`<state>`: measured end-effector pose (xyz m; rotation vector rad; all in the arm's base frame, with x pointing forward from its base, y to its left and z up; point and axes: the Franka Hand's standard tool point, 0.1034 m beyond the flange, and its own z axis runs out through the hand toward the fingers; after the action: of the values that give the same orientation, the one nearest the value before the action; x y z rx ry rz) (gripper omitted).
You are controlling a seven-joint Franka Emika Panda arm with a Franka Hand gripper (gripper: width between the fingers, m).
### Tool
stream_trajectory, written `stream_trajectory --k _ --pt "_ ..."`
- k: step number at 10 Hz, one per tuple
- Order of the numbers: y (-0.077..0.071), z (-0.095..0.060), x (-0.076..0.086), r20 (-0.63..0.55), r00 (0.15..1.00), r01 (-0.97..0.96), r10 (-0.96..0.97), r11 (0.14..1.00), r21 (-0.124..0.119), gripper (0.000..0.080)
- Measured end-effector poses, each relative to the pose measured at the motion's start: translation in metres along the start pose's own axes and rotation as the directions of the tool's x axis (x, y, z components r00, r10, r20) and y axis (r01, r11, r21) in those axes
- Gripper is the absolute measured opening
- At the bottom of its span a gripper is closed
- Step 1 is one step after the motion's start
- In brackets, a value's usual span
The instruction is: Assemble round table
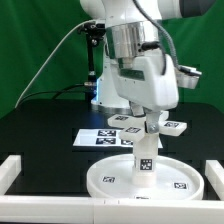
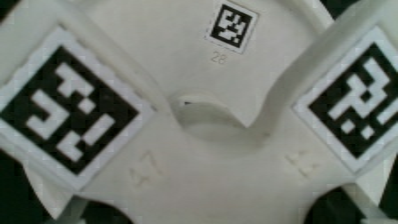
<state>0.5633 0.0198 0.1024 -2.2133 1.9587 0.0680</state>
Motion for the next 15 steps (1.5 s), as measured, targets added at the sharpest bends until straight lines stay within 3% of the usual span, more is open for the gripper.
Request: stream_trajectory --k 2,4,5,9,10,12,14,15 --pt "0.0 0.0 -0.001 0.021 0.991 -0.132 0.132 0.991 0.019 0.0446" --pt "0.0 0.001 -0.001 0.021 0.992 -0.123 0.122 0.992 0.018 0.0454" --pt "-0.001 0.0 -0.001 0.021 0.994 -0.109 0.109 0.994 0.019 0.0613" --pt "-0.008 -0.028 0.0 0.028 0.967 0.25 -0.252 0.967 0.051 0.0648" --pt "-0.009 -0.03 -0.001 0.02 0.921 0.387 -0.389 0.92 0.058 0.0649" --pt "-0.006 -0.025 -0.012 0.018 0.757 0.652 -0.653 0.757 0.046 0.0649" --pt "-0.006 -0.032 -0.012 -0.065 0.788 0.615 -0.612 0.785 0.075 0.0649" --pt "-0.002 -0.03 -0.012 -0.062 0.722 0.692 -0.689 0.719 0.063 0.0649"
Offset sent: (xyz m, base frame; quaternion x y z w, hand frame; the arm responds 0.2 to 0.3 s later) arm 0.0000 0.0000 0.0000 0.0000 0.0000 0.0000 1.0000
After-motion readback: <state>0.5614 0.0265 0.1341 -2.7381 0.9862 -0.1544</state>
